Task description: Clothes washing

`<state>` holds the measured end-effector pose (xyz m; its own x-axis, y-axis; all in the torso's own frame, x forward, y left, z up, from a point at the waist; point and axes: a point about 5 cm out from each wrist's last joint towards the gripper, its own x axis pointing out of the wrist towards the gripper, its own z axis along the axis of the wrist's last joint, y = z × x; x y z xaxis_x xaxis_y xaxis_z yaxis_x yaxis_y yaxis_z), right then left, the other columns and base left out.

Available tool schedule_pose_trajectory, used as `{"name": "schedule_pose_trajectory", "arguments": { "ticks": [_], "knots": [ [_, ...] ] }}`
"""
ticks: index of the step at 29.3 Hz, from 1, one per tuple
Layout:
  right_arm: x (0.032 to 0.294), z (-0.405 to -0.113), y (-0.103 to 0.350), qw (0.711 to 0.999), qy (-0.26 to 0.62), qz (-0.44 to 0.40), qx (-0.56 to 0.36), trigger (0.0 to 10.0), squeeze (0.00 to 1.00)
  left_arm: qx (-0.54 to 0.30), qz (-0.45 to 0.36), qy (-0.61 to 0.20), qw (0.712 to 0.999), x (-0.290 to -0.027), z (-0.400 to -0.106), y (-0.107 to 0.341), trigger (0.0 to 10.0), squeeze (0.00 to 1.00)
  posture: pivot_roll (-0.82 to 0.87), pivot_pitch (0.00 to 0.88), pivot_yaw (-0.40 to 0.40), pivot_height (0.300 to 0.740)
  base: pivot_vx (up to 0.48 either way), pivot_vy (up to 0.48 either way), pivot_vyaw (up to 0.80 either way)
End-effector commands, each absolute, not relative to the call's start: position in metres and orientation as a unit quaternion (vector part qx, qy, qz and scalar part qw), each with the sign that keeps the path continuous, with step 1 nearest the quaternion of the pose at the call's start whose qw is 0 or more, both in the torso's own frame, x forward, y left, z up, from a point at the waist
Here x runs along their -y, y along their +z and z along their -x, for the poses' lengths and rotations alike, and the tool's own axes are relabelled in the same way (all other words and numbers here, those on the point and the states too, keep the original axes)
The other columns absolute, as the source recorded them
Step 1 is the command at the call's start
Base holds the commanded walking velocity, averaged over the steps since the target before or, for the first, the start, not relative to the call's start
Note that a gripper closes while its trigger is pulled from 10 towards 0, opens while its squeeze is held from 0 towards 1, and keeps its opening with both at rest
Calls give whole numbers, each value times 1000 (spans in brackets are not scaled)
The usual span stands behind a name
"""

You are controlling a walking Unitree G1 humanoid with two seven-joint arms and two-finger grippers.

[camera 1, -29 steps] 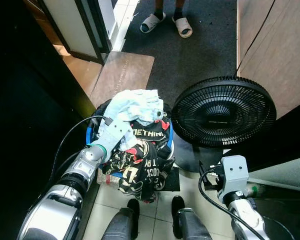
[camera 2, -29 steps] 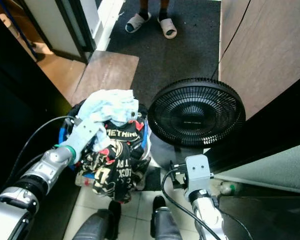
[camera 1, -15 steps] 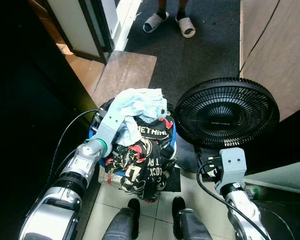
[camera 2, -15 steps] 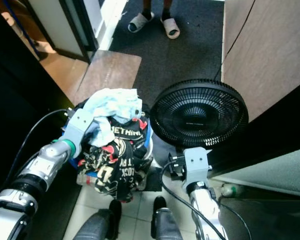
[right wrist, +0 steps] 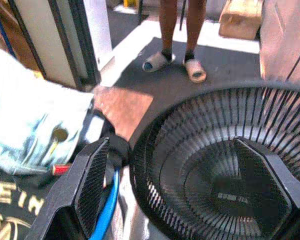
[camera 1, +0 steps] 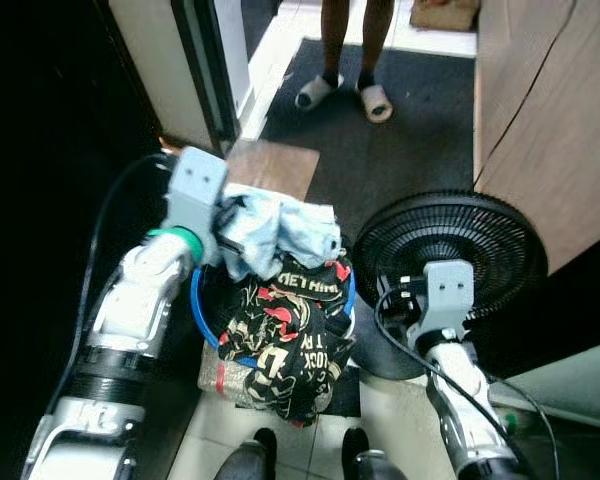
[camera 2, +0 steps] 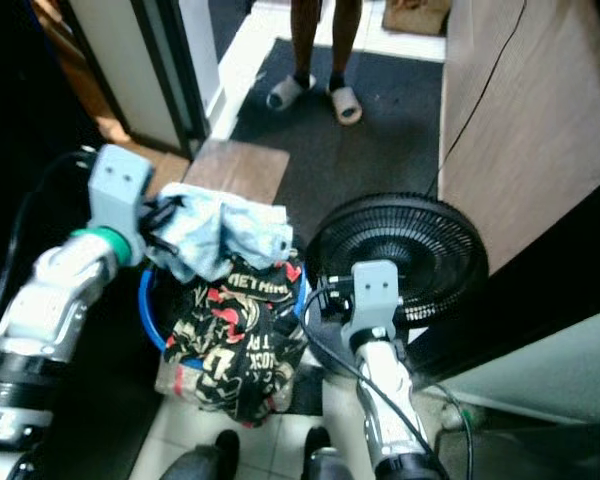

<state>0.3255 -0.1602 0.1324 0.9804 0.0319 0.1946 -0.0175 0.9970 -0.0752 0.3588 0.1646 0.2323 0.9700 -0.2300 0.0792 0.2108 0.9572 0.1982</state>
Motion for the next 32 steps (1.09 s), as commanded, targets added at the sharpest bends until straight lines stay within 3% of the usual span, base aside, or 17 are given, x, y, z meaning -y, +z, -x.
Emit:
{"name": "schedule_pose_trajectory", "arguments": {
  "ticks": [1, 9, 11, 18, 23, 32],
  "knots": [
    [160, -325, 134, 994, 11, 34, 101, 10000, 0, 64, -78, -98, 990, -171, -353, 239, 10000, 0, 152, 81, 71, 740, 0, 0, 0],
    [153, -338, 162, 988, 22, 34, 151, 10000, 0, 92, -42, -74, 992, -167, -322, 261, 10000, 0, 195, 45, 35, 740, 0, 0, 0],
    [152, -342, 168, 987, 22, 29, 155, 10000, 0, 102, -12, -79, 992, -158, -316, 255, 10000, 0, 192, 36, -9, 740, 0, 0, 0],
    [152, -350, 178, 985, 14, 47, 164, 10000, 0, 69, 29, -53, 996, -153, -322, 216, 10000, 0, 155, 5, -48, 740, 0, 0, 0],
    [172, -354, 205, 974, -8, 100, 204, 10000, 0, 106, -20, -45, 993, -148, -327, 228, 10000, 0, 137, 0, -52, 740, 0, 0, 0],
    [177, -354, 227, 966, 10, 124, 225, 10000, 0, 142, -25, -16, 989, -159, -338, 243, 10000, 0, 105, 0, -72, 740, 0, 0, 0]
  ]
}}
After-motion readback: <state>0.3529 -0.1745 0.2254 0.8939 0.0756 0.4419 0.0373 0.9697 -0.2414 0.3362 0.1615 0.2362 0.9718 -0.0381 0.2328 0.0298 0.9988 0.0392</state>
